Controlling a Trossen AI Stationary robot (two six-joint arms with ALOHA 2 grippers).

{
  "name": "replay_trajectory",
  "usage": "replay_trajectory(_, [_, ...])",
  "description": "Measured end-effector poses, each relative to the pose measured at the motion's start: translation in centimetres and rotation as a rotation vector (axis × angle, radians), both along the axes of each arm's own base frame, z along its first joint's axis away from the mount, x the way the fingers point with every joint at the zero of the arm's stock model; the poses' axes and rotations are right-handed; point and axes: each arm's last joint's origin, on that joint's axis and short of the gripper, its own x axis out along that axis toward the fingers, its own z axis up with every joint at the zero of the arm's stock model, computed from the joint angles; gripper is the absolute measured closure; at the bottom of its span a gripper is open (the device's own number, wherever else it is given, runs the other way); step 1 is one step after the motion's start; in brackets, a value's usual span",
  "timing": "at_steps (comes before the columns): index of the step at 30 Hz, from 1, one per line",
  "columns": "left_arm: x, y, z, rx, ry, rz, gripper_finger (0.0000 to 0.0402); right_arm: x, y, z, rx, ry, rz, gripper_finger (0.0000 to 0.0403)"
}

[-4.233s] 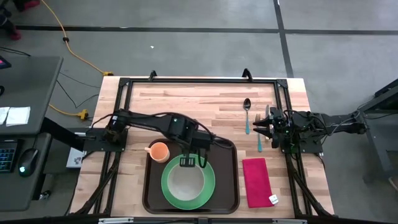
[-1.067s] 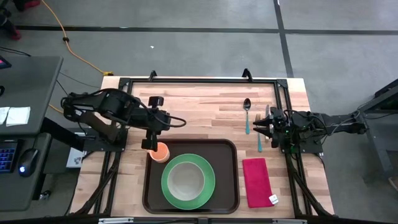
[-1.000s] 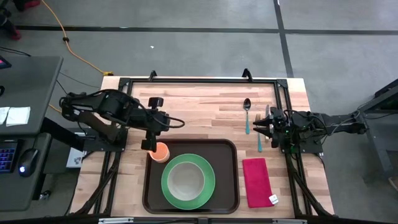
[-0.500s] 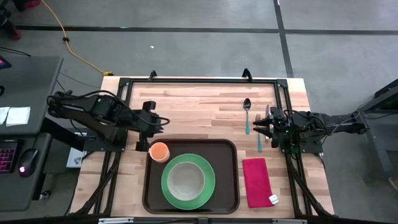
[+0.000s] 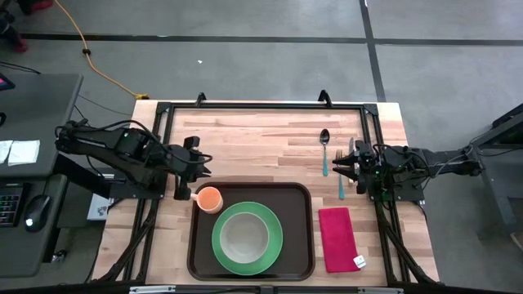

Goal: Set up tray
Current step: Put the red napkin to the right of the green plate on the brown tray

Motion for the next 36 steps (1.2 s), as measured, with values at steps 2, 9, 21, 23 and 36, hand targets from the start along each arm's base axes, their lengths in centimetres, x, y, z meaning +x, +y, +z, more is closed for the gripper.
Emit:
replay_trajectory(2, [-0.1, 0.0, 0.2, -0.006, -0.022, 0.0, 0.0328, 0.0, 0.0, 0.0, 0.0, 0.0, 0.0, 0.0274])
replay_trajectory(9, [-0.8, 0.2, 0.5, 0.001, -0.041, -0.004, 0.0328, 0.0, 0.0, 0.0, 0.001, 0.0, 0.003, 0.0274])
replay_trajectory(21, [-0.5, 0.0, -2.2, -0.023, -0.061, -0.041, 0.0328, 0.0, 0.0, 0.0, 0.002, 0.0, 0.007, 0.0274])
replay_trajectory(23, [-0.9, 0.1, -3.1, -0.044, -0.08, -0.054, 0.0328, 0.0, 0.0, 0.0, 0.002, 0.001, 0.008, 0.0274])
replay_trajectory(36, [-4.0, 0.9, -6.5, -0.106, -0.199, -0.026, 0.0328, 0.0, 0.0, 0.0, 0.002, 0.0, 0.008, 0.0274])
